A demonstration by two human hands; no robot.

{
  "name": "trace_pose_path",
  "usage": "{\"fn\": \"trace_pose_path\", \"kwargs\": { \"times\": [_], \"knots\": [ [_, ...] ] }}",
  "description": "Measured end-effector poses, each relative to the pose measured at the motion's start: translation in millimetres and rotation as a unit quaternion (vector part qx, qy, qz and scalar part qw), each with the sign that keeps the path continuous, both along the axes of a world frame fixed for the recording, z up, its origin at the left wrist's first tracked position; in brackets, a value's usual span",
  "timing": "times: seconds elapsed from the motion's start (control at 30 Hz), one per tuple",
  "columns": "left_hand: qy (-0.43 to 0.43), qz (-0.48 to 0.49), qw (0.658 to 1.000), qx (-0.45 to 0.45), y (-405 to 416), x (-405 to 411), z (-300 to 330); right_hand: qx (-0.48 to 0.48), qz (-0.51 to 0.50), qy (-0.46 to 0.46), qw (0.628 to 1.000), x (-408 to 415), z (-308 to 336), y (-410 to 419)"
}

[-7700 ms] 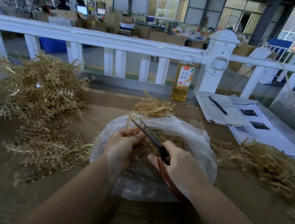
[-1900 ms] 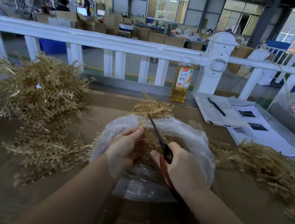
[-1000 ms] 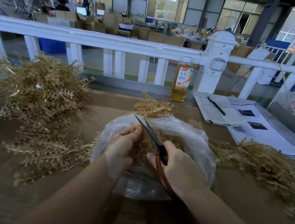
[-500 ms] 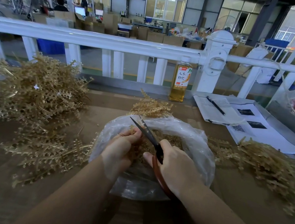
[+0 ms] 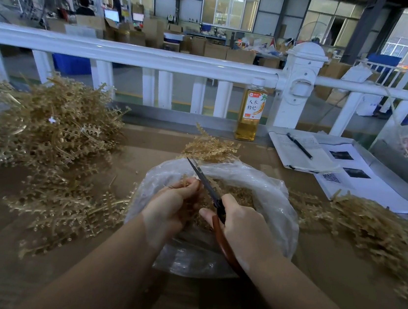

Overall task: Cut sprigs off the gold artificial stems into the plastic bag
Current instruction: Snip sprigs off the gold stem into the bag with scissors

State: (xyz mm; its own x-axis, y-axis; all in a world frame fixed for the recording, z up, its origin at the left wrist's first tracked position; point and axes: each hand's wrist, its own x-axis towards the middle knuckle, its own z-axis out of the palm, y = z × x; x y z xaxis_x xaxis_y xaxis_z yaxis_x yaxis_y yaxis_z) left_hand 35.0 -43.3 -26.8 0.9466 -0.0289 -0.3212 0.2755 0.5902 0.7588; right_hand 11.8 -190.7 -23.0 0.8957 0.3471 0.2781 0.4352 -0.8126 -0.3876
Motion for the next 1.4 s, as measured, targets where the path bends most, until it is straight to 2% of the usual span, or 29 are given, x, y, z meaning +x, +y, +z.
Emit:
{"fn": "trace_pose_path", "kwargs": {
  "times": [0.4, 1.07, 1.4],
  "knots": [
    [-0.002, -0.014, 1.0, 0.003, -4, 1, 4, 0.011, -0.018, -0.002, 1.0, -2, 4, 3],
    [0.045, -0.022, 0.999, 0.01, -4, 4, 7, -0.005, -0.044, 0.015, 0.999, 3, 4, 10],
    [0.056, -0.025, 0.997, 0.046, -4, 5, 8, -0.004, -0.045, 0.018, 0.999, 4, 3, 11]
  ]
}}
